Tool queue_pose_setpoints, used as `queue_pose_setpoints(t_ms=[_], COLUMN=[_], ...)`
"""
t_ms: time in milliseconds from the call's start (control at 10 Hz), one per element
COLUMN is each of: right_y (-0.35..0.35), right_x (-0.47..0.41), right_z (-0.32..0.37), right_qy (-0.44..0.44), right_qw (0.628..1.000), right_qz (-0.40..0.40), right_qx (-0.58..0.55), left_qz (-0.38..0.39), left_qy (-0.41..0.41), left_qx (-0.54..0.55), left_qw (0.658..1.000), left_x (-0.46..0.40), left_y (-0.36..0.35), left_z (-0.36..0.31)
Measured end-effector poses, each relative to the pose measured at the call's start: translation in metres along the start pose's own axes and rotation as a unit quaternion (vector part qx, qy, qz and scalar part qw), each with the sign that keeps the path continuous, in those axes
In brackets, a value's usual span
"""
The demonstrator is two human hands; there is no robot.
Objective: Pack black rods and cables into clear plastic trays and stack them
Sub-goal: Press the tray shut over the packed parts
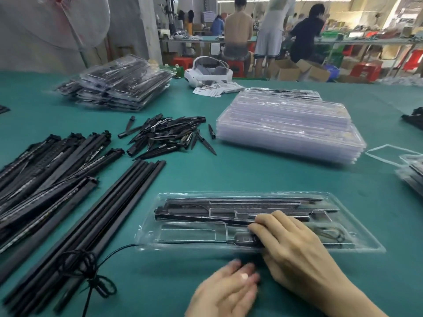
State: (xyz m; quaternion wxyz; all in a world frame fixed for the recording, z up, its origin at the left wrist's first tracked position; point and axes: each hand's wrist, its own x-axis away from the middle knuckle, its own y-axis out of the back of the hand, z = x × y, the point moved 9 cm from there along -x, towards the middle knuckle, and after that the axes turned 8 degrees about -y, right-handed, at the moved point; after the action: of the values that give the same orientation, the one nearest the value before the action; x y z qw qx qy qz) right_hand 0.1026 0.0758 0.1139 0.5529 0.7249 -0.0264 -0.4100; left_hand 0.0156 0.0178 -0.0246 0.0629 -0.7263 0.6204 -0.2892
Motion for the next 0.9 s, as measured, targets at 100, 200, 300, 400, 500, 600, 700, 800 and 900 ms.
queue_pose_setpoints(t_ms=[100, 200, 300, 400, 500, 600, 700, 800, 900], right_y=[-0.008, -0.014, -0.013, -0.017, -0.023, -0.024, -0.021, -0.018, -0.018], right_x=[0.000, 0.000, 0.001, 0.002, 0.001, -0.003, -0.005, -0.004, 0.007], right_z=[-0.003, -0.001, -0.001, 0.004, 0.010, 0.013, 0.020, 0.022, 0.006], right_qy=[-0.005, -0.001, -0.009, 0.002, 0.037, 0.072, 0.093, 0.055, -0.023], right_qw=[1.000, 1.000, 1.000, 1.000, 0.998, 0.994, 0.991, 0.992, 0.978], right_qz=[-0.001, 0.001, -0.004, 0.016, 0.049, 0.083, 0.093, 0.112, 0.175], right_qx=[-0.004, -0.009, -0.016, -0.013, -0.001, 0.020, 0.031, 0.000, -0.116], left_qz=[-0.067, -0.117, -0.144, -0.148, -0.139, -0.117, -0.108, -0.125, -0.122], left_qy=[-0.055, -0.106, -0.097, -0.098, -0.102, -0.098, -0.096, -0.088, -0.087], left_qx=[0.233, 0.192, 0.191, 0.202, 0.185, 0.161, 0.164, 0.167, 0.177], left_qw=[0.969, 0.969, 0.966, 0.963, 0.967, 0.975, 0.976, 0.974, 0.973], left_x=[-0.017, -0.025, -0.029, -0.027, -0.028, -0.029, -0.028, -0.029, -0.031], left_y=[-0.054, -0.043, -0.037, -0.034, -0.033, -0.034, -0.036, -0.035, -0.034], left_z=[-0.030, -0.044, -0.038, -0.038, -0.039, -0.039, -0.039, -0.043, -0.047])
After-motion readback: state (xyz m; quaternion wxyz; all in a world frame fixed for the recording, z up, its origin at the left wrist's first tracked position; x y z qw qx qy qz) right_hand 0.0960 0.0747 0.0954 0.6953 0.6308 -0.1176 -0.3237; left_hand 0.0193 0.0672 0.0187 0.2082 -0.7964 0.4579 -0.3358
